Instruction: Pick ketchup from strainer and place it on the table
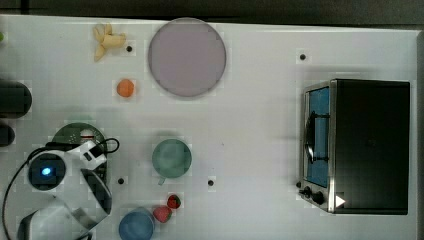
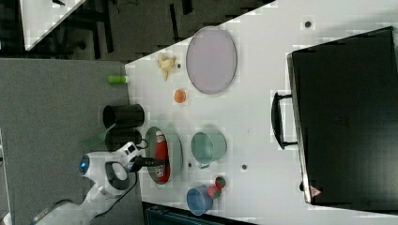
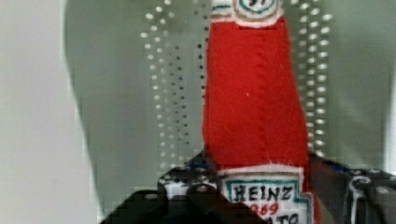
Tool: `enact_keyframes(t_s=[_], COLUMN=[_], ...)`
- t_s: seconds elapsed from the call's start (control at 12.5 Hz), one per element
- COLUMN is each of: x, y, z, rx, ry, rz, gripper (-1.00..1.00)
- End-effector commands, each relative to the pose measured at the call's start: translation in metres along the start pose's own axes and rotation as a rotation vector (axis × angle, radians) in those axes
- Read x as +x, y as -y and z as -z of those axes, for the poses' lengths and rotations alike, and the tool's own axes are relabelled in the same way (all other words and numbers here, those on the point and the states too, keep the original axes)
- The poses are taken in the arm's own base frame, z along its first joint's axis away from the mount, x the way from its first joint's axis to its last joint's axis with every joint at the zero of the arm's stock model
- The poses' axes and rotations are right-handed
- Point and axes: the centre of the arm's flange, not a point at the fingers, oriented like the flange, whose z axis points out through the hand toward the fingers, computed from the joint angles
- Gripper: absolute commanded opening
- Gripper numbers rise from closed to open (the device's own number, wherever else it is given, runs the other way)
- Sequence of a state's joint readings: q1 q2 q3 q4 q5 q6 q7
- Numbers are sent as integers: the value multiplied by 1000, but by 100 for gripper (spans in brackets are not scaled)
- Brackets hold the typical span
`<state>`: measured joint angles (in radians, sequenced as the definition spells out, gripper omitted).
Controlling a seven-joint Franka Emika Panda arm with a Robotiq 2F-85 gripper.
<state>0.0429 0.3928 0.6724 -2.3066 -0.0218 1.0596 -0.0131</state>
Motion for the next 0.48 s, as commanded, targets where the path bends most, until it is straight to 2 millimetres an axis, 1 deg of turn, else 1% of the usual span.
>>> enact_keyframes(t_s=[0.08,0.16,0.24,0.32,0.48], x=[10,18,28,40,63], y=[33,30,23,12,-18], z=[89,115,139,162,199], rx=[25,19,8,-12,-49], ry=[-89,-86,-78,-75,-62], rz=[-77,-117,-157,-187,-212], gripper=[18,18,18,18,18])
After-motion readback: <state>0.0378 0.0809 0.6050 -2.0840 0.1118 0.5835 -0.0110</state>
